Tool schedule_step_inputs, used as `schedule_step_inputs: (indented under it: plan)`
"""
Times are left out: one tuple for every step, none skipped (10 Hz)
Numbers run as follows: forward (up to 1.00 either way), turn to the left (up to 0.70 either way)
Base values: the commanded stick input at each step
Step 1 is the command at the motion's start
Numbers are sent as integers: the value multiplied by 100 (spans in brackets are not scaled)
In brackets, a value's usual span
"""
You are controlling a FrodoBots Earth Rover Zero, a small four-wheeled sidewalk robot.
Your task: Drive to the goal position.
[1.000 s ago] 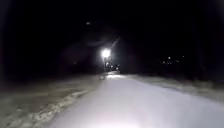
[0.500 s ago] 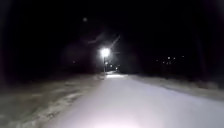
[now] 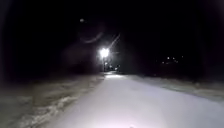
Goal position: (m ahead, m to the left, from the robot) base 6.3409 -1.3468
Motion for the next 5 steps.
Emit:
schedule_step_inputs:
  plan:
    - [70,0]
    - [70,0]
    - [70,0]
    - [70,0]
    - [70,0]
